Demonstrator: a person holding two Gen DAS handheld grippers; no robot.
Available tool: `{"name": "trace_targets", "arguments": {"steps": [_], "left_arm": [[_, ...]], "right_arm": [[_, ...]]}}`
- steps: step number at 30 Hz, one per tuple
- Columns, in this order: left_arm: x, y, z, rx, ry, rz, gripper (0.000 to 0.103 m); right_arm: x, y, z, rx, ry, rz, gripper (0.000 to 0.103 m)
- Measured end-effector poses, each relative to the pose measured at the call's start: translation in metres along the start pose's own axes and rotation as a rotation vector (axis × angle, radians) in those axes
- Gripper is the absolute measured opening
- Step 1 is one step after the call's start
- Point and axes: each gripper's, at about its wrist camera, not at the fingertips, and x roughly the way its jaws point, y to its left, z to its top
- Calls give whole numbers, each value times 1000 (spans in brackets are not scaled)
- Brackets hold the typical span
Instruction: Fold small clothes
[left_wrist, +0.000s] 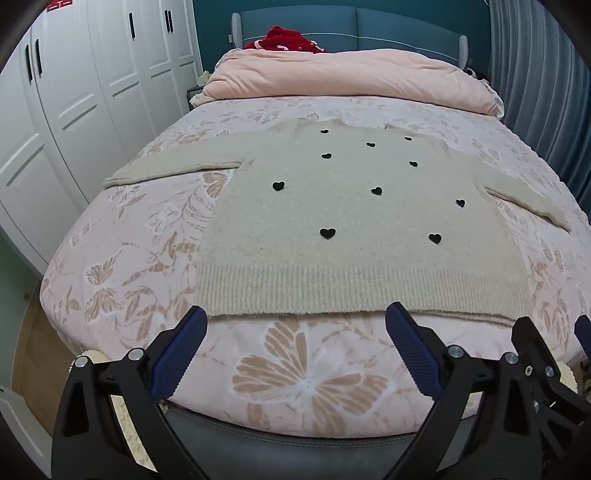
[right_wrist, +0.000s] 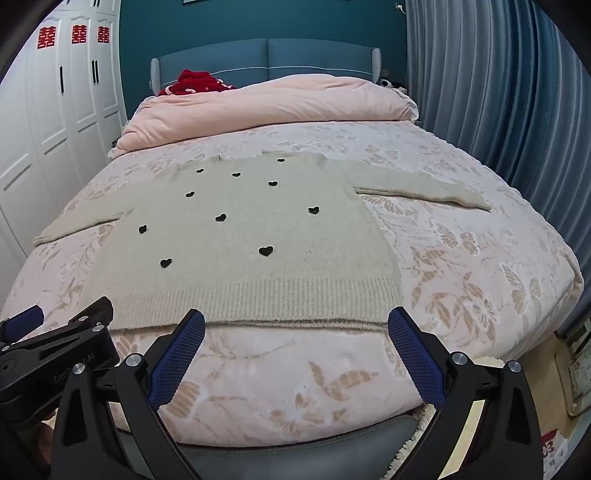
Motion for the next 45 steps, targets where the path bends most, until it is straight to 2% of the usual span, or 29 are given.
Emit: {"name": "trace_targets", "arguments": {"steps": [45], "left_arm": [[-7,-2,0,13,-12,16,93]], "right_arm": [[-5,-3,-4,7,1,-19,98]]}}
